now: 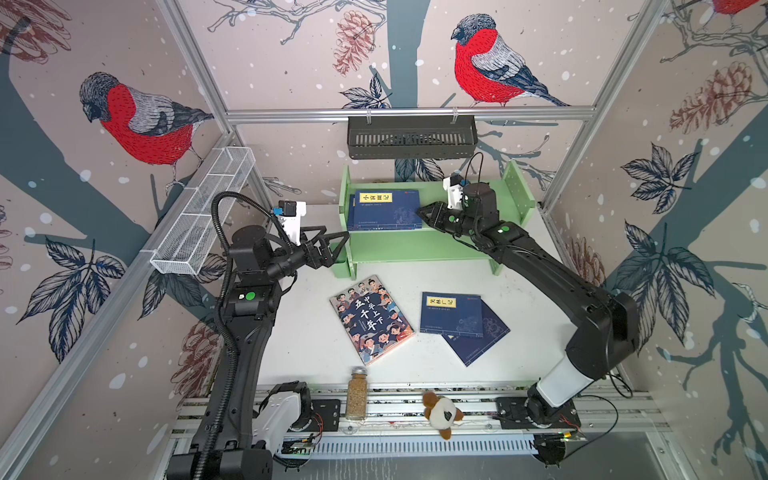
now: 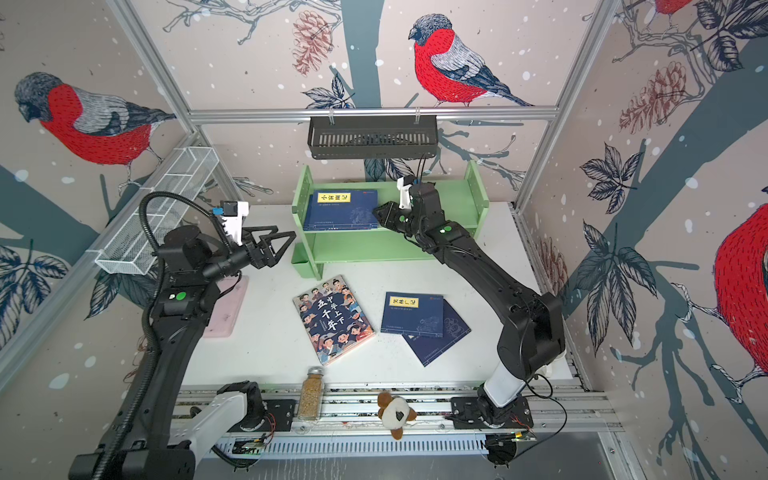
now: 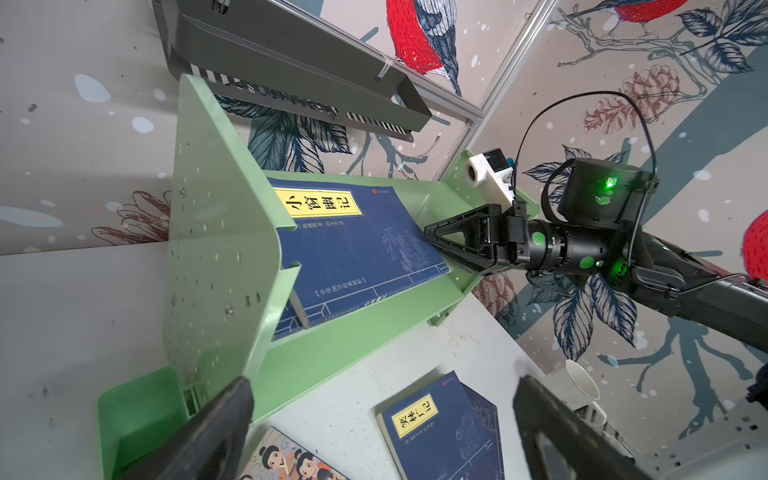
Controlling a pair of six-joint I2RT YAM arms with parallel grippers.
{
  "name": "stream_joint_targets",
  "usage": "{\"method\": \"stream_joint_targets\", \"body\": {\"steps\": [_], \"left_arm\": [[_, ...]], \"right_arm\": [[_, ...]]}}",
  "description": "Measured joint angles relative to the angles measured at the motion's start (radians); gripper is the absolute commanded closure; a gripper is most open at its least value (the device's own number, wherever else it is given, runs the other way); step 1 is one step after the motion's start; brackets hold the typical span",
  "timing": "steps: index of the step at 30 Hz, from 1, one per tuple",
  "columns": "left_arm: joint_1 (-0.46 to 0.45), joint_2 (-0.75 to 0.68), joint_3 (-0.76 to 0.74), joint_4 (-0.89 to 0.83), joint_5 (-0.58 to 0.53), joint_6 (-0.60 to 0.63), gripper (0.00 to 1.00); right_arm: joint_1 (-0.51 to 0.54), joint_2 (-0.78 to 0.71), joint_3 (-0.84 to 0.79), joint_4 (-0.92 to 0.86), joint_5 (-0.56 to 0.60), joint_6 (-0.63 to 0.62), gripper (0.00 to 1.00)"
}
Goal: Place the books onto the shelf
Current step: 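Open the left gripper while the right gripper lowers the book onto the first, then push the dark-blue book flat against the shelf back with the right gripper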
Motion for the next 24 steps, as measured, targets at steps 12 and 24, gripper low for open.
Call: {"method": "stream_joint_targets", "body": {"steps": [12, 24], "left_arm": [[0.000, -0.004, -0.075, -0.032, -0.182, 0.162, 0.10], [-0.002, 0.011, -0.144, 0.026, -0.219, 0.246, 0.11]], "right_arm": [[0.013, 0.020, 0.024, 0.004, -0.011, 0.004, 0.75], [0.023, 0.030, 0.042, 0.004, -0.011, 0.007, 0.75]]}}
